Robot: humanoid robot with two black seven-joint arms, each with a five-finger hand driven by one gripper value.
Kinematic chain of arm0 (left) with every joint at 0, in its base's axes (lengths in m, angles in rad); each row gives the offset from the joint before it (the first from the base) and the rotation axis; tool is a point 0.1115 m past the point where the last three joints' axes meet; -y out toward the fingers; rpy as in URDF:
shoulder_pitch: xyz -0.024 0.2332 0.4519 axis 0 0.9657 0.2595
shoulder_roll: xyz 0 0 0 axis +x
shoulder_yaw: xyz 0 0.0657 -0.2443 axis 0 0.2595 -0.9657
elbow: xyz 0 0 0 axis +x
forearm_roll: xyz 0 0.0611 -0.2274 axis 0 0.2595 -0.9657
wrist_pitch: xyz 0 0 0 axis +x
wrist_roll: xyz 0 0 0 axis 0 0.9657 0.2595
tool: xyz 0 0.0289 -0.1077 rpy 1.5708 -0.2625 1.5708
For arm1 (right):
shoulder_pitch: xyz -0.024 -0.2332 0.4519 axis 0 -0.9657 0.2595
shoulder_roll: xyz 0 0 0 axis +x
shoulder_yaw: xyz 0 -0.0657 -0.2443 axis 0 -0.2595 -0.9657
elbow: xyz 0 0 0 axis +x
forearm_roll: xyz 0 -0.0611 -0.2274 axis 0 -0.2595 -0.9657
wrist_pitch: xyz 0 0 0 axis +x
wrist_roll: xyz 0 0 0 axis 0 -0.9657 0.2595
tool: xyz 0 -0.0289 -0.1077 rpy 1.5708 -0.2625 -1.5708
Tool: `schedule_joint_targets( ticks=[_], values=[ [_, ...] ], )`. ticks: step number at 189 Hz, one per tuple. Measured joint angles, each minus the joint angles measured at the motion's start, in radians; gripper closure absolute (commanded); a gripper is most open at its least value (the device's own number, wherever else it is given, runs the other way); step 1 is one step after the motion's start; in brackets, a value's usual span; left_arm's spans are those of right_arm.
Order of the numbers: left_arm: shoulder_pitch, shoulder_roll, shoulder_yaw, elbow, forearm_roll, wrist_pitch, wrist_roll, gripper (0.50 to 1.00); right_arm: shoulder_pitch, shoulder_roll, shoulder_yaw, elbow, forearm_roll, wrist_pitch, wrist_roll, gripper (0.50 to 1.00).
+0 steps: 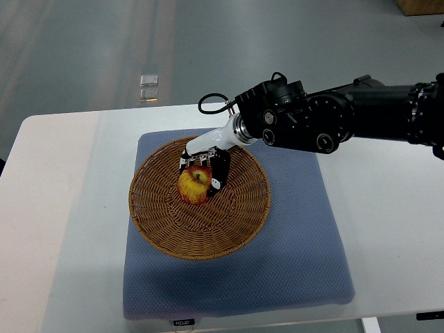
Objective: Place red apple in basket with right hand
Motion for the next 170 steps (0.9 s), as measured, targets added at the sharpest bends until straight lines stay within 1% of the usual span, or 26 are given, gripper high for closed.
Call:
schedule_joint_targets(
  ticks=[7,10,11,12,13,14,21,22,24,25,28,29,30,31,32,33,43,44,56,72,92,131,151,170],
  values=[
    [0.000,0.000,0.000,0.000,0.000,0.000,0.000,0.500,-0.006,0.000,0.000,-0.003,0.000,0.000,0.000,0.883],
    [0.000,0.000,0.000,0.000,0.000,0.000,0.000,0.500,-0.008,0.000,0.000,-0.004,0.000,0.000,0.000,0.855],
    [0.000,0.000,0.000,0.000,0.000,0.000,0.000,0.500,-0.009,0.000,0.000,-0.004,0.000,0.000,0.000,0.854],
    [0.000,0.000,0.000,0.000,0.000,0.000,0.000,0.500,-0.009,0.000,0.000,-0.005,0.000,0.000,0.000,0.838],
    [0.000,0.000,0.000,0.000,0.000,0.000,0.000,0.500,-0.010,0.000,0.000,-0.005,0.000,0.000,0.000,0.838],
    [0.000,0.000,0.000,0.000,0.000,0.000,0.000,0.500,-0.010,0.000,0.000,-0.005,0.000,0.000,0.000,0.820],
    [0.000,0.000,0.000,0.000,0.000,0.000,0.001,0.500,-0.015,0.000,0.000,-0.008,-0.001,0.000,0.000,0.785],
    [0.000,0.000,0.001,0.000,0.000,0.000,0.001,0.500,-0.016,0.000,0.000,-0.008,-0.001,0.000,0.000,0.773],
    [0.000,0.000,0.001,0.000,0.000,0.000,0.001,0.500,-0.017,0.000,0.000,-0.009,-0.001,0.000,0.000,0.773],
    [0.000,0.000,0.001,0.000,0.000,0.000,0.001,0.500,-0.017,0.000,0.000,-0.010,-0.001,0.001,0.000,0.759],
    [0.000,0.000,0.001,0.000,0.000,0.000,0.001,0.500,-0.019,0.000,0.000,-0.011,0.000,0.001,0.001,0.746],
    [0.000,0.000,0.001,0.000,0.000,0.000,0.001,0.500,-0.020,0.000,0.000,-0.011,0.000,0.002,0.001,0.732],
    [0.000,0.000,0.001,0.000,0.000,0.000,0.001,0.500,-0.020,0.000,0.000,-0.011,0.000,0.002,0.001,0.732],
    [0.000,0.000,0.001,0.000,0.000,0.000,0.001,0.500,-0.021,0.000,0.000,-0.012,0.000,0.002,0.001,0.716],
    [0.000,0.000,0.001,0.000,0.000,0.000,0.001,0.500,-0.021,0.000,0.000,-0.012,0.000,0.003,0.001,0.715],
    [0.000,0.000,0.001,0.000,0.000,0.000,0.001,0.500,-0.022,0.000,0.000,-0.012,0.000,0.003,0.001,0.697],
    [0.000,0.000,0.001,0.000,0.000,0.000,0.001,0.500,-0.028,0.000,0.002,-0.014,0.002,0.005,0.001,0.697],
    [0.000,0.000,0.001,0.000,0.000,0.000,0.001,0.500,-0.029,0.000,0.002,-0.014,0.002,0.005,0.001,0.634],
    [0.000,0.000,0.001,0.001,0.000,0.000,0.001,0.500,-0.035,0.000,0.005,-0.018,0.005,0.007,0.002,0.601],
    [0.000,0.000,0.001,0.001,0.000,0.000,0.001,0.500,-0.038,0.000,0.013,-0.025,0.012,0.012,0.002,0.587],
    [0.000,0.000,0.001,0.001,0.000,0.000,0.001,0.500,-0.027,0.000,0.032,-0.027,0.020,0.027,0.002,0.587],
    [0.000,0.000,0.001,-0.002,0.000,0.000,0.001,0.500,0.035,-0.003,0.134,-0.028,0.076,0.111,0.001,0.587],
    [0.000,0.000,0.001,-0.006,0.000,0.000,0.001,0.500,0.039,-0.053,0.191,-0.045,0.126,0.115,0.000,0.587],
    [0.000,0.000,0.002,-0.008,0.000,0.000,0.001,0.500,-0.003,-0.119,0.297,-0.096,0.178,0.085,0.001,0.587]
  ],
)
